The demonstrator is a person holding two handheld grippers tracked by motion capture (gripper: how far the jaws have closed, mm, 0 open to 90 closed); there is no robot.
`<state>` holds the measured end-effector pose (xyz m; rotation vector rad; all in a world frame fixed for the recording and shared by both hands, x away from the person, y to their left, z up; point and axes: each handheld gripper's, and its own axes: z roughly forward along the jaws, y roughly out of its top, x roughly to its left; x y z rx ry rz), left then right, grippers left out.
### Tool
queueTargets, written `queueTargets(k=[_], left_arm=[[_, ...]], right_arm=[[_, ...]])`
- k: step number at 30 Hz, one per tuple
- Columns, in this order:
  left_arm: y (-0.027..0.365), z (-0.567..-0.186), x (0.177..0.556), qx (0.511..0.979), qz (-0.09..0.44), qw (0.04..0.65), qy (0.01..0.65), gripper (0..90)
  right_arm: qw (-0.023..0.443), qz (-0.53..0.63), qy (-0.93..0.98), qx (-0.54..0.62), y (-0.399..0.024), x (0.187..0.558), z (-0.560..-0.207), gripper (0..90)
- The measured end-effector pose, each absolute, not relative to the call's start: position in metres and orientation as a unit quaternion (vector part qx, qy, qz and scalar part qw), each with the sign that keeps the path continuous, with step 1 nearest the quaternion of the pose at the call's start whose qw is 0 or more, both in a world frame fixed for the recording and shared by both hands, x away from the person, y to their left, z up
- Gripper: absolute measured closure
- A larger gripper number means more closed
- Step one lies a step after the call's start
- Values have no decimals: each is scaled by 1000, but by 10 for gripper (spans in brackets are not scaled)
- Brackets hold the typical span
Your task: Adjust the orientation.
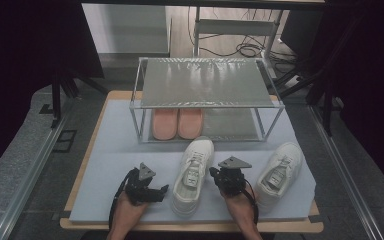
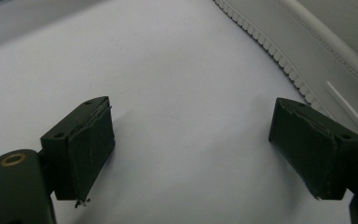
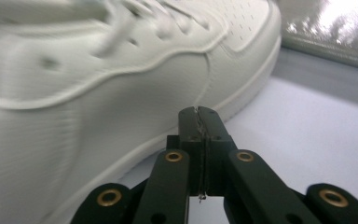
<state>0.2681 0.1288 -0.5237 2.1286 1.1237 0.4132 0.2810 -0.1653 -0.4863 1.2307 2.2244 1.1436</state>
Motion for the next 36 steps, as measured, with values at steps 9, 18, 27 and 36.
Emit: queueTargets(k=[9,18,27,36], left_arm=[[129,-524,268,819,160,342,432,143],[129,-524,268,819,160,343,433,143],[129,-524,268,818,160,343,433,143],[129,-524,268,818,160,343,433,143]], right_arm=[[114,433,801,397,-177,252,-466,900],[73,462,811,353,-163,232,-447,900],[55,441,831,335,-135,237,-454,900],[52,427,839,334,-138,240,-454,900]])
